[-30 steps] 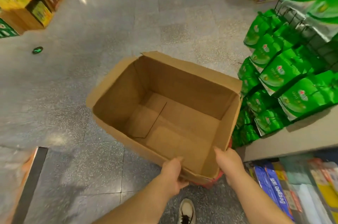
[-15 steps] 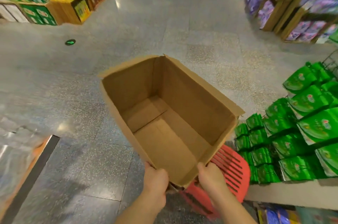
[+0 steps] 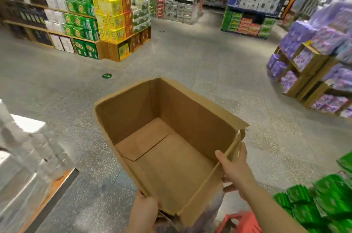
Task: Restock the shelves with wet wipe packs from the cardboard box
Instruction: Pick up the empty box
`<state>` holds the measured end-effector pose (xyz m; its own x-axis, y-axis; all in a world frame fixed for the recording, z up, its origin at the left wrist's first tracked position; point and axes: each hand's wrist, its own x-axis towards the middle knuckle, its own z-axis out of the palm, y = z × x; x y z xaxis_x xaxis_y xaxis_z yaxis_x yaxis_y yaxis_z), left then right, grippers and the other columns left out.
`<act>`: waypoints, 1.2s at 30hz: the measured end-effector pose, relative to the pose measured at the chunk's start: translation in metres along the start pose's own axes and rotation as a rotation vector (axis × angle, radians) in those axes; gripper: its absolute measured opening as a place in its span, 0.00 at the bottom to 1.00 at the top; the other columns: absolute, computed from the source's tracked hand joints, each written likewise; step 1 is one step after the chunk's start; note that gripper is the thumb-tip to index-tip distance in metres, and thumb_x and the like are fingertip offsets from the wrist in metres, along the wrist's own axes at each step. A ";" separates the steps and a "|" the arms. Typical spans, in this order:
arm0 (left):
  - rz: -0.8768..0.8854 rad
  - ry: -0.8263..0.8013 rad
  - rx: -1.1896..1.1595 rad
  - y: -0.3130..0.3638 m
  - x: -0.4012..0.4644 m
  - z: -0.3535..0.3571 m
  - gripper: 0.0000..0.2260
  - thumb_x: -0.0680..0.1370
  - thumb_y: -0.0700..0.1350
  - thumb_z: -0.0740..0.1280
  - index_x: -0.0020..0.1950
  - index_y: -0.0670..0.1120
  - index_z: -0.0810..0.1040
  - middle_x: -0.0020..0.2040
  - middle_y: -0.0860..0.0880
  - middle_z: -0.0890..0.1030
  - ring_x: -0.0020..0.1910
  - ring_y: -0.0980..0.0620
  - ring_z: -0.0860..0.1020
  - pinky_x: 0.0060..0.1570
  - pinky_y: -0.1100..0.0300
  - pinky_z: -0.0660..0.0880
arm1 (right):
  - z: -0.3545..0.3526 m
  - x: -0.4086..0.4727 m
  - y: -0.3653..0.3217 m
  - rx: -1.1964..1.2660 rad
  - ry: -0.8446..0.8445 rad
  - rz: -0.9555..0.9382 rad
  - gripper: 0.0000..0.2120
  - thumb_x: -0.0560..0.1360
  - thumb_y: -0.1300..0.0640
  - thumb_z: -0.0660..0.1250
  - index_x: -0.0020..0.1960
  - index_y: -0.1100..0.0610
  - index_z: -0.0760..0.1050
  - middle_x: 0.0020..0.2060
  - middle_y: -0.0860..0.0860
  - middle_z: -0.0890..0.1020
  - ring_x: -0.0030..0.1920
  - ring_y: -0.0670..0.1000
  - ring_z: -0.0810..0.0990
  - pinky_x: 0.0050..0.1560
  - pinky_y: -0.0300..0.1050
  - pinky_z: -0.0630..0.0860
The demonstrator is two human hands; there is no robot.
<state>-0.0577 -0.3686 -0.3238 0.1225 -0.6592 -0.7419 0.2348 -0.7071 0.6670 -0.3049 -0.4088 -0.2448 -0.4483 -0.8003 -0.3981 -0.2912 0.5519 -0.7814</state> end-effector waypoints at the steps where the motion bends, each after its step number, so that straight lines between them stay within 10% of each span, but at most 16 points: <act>1: 0.005 0.019 0.007 0.009 0.004 -0.010 0.31 0.64 0.38 0.69 0.67 0.46 0.71 0.55 0.42 0.81 0.51 0.37 0.81 0.49 0.43 0.81 | 0.007 0.005 -0.014 -0.029 -0.010 -0.021 0.48 0.70 0.32 0.72 0.73 0.23 0.37 0.64 0.54 0.76 0.50 0.64 0.84 0.40 0.63 0.85; 8: 0.074 0.045 0.027 0.082 0.041 -0.060 0.32 0.66 0.29 0.69 0.70 0.38 0.69 0.57 0.40 0.79 0.54 0.43 0.76 0.59 0.50 0.74 | 0.067 0.053 -0.103 -0.147 -0.168 -0.011 0.46 0.75 0.41 0.72 0.79 0.31 0.42 0.64 0.57 0.76 0.43 0.62 0.86 0.35 0.61 0.84; 12: 0.221 0.044 -0.007 0.118 0.090 -0.084 0.48 0.49 0.36 0.70 0.72 0.43 0.69 0.56 0.42 0.82 0.55 0.40 0.80 0.62 0.44 0.75 | 0.113 0.103 -0.138 -0.078 -0.245 0.043 0.37 0.77 0.48 0.72 0.77 0.40 0.50 0.54 0.59 0.77 0.41 0.64 0.87 0.36 0.65 0.84; 17: 0.176 0.054 0.021 0.196 0.138 -0.107 0.41 0.62 0.42 0.68 0.76 0.44 0.63 0.53 0.56 0.75 0.49 0.62 0.74 0.44 0.71 0.73 | 0.167 0.162 -0.186 -0.043 -0.342 0.086 0.41 0.75 0.54 0.72 0.74 0.34 0.48 0.51 0.65 0.80 0.37 0.66 0.87 0.37 0.63 0.84; 21: 0.158 0.186 0.147 0.246 0.180 -0.125 0.36 0.60 0.38 0.66 0.69 0.47 0.69 0.52 0.50 0.82 0.51 0.49 0.79 0.48 0.55 0.77 | 0.212 0.204 -0.236 -0.020 -0.431 0.056 0.30 0.76 0.57 0.72 0.69 0.42 0.59 0.43 0.66 0.81 0.38 0.68 0.86 0.41 0.70 0.83; 32: 0.083 0.272 0.002 0.331 0.296 -0.202 0.41 0.65 0.42 0.70 0.75 0.60 0.60 0.60 0.57 0.78 0.61 0.51 0.76 0.63 0.51 0.74 | 0.374 0.258 -0.354 -0.077 -0.474 0.095 0.14 0.80 0.61 0.67 0.61 0.52 0.67 0.44 0.63 0.73 0.36 0.68 0.81 0.41 0.76 0.80; 36: 0.117 0.270 -0.131 0.372 0.345 -0.227 0.31 0.73 0.47 0.69 0.72 0.61 0.60 0.58 0.59 0.77 0.52 0.58 0.76 0.42 0.65 0.74 | 0.459 0.268 -0.375 -0.088 -0.491 0.236 0.17 0.79 0.55 0.70 0.60 0.63 0.69 0.47 0.62 0.71 0.38 0.68 0.81 0.35 0.66 0.82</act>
<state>0.2905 -0.8006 -0.3474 0.4031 -0.6304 -0.6633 0.3235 -0.5799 0.7477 0.0721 -0.9381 -0.2792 -0.0689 -0.6563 -0.7514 -0.3095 0.7300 -0.6093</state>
